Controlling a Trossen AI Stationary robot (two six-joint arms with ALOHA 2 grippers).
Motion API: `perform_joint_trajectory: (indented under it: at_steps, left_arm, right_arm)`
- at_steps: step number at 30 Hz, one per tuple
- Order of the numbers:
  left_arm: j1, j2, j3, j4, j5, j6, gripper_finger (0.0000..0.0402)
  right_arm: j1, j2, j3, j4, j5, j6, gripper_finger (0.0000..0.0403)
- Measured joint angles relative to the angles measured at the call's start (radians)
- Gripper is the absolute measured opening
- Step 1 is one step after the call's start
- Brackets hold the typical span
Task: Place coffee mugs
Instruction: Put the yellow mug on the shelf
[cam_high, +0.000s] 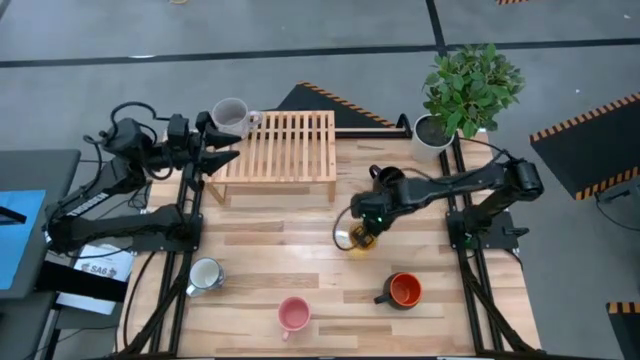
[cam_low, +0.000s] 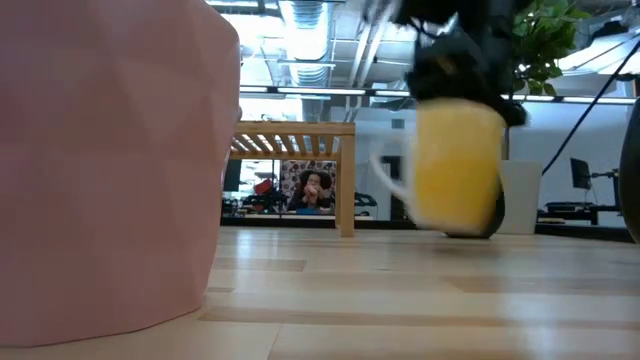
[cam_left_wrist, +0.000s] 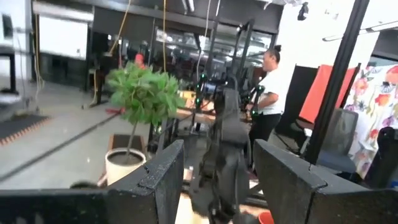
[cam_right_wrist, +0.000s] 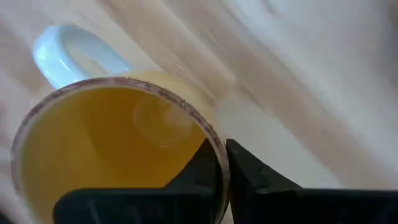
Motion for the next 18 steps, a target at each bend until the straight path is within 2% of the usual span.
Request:
perform_joint_trajectory:
  at_steps: [4, 7, 12, 18]
  left_arm:
    - [0.0, 0.007, 0.0, -0.092, -0.016, 0.041, 0.0179]
    - [0.0, 0.01, 0.0, -0.151, -0.067, 0.067, 0.0179]
    - [0.0, 0.018, 0.0, -0.151, -0.144, 0.016, 0.0179]
    - [0.0, 0.018, 0.0, -0.076, -0.193, 0.007, 0.0179]
  right_arm:
    - [-0.057, -0.024, 0.165, -0.004, -0.004, -0.198, 0.0035]
    - [-0.099, -0.037, 0.325, -0.02, -0.003, -0.306, 0.0035]
    - [-0.18, -0.019, 0.607, -0.093, 0.008, -0.45, 0.0035]
    - [-0.339, 0.097, 0.865, -0.141, 0.116, -0.586, 0.0035]
